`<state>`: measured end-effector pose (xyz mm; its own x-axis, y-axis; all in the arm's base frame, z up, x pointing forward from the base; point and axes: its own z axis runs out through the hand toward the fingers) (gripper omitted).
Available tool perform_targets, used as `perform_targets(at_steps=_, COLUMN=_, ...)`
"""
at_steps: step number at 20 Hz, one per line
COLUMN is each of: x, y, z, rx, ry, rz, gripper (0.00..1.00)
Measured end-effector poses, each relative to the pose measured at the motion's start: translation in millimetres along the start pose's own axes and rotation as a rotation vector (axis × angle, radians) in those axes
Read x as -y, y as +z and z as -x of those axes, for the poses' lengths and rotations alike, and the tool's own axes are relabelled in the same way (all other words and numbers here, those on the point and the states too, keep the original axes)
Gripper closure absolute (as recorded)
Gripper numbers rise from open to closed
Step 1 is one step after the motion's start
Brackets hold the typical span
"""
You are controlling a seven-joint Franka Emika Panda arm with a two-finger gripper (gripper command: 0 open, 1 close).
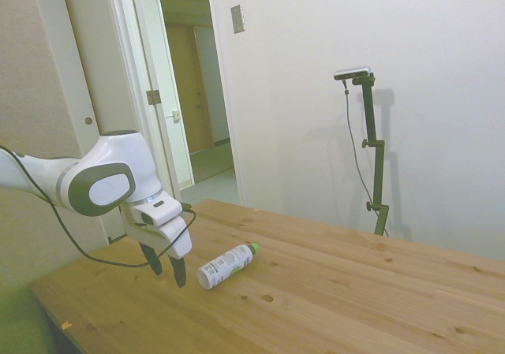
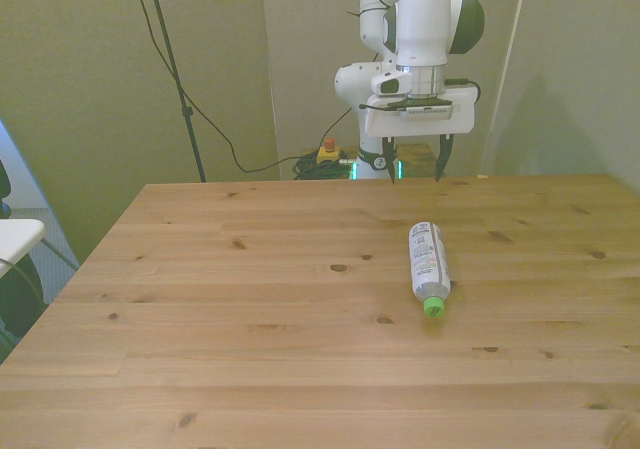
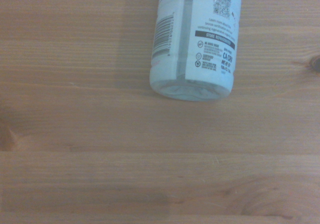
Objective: Stand the water bottle
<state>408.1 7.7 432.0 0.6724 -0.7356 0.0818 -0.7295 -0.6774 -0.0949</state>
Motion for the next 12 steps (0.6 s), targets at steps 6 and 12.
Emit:
perform_targets(at_steps=6, x=15.7, y=-8.8, z=-12.7, rx=-0.014, ry=0.004, rz=-0.012, gripper=0.00)
perform_targets(at_steps=12, x=59.9, y=-38.9, z=-72.4, rx=-0.066, ry=0.050, rz=-0.062, gripper=0.00)
